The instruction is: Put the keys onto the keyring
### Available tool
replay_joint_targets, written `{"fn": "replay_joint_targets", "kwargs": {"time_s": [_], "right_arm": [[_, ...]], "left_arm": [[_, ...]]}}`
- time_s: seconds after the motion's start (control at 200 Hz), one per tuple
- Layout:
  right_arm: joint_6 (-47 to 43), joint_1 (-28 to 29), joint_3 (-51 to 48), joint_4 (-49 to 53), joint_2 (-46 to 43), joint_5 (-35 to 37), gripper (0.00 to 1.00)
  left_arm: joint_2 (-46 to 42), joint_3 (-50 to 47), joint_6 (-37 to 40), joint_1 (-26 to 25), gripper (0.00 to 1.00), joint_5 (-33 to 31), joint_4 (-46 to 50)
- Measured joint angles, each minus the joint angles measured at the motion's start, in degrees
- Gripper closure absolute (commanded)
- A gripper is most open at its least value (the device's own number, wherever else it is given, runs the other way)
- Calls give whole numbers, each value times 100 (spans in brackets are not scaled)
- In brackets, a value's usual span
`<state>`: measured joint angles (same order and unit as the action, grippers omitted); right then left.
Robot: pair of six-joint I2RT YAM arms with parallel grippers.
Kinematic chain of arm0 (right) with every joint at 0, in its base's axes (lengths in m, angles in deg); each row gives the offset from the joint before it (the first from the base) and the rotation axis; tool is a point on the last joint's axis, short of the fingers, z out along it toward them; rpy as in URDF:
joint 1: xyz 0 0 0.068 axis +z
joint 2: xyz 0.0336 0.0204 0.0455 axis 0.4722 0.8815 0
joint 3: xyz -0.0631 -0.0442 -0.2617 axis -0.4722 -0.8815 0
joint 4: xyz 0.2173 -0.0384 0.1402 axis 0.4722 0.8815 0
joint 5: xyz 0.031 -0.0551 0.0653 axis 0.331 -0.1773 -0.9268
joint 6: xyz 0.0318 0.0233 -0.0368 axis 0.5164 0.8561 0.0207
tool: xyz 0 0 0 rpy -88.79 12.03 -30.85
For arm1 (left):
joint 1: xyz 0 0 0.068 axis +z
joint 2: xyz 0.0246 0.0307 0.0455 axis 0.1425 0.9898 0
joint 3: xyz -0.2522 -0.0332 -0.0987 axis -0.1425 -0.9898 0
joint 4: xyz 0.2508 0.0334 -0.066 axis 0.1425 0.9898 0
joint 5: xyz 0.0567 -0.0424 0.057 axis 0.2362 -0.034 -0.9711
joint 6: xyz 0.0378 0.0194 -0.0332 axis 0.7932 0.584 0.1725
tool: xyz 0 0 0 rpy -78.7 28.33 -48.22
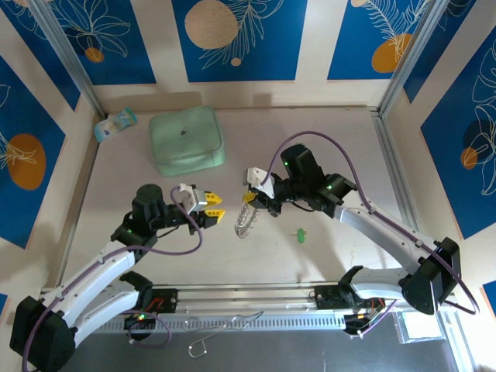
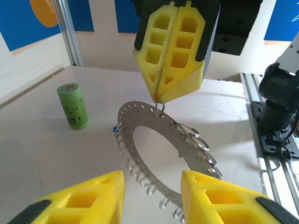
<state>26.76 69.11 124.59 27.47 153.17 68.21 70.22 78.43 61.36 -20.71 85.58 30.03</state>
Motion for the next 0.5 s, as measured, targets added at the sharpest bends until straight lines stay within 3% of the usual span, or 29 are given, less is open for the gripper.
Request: {"fn": "replay_joint_targets", "kwargs": {"time_s": [0.5], "right_arm": [[415, -68, -498, -656, 118, -415, 100]], "left_arm": [[223, -247, -107, -142, 66, 55, -413]]}}
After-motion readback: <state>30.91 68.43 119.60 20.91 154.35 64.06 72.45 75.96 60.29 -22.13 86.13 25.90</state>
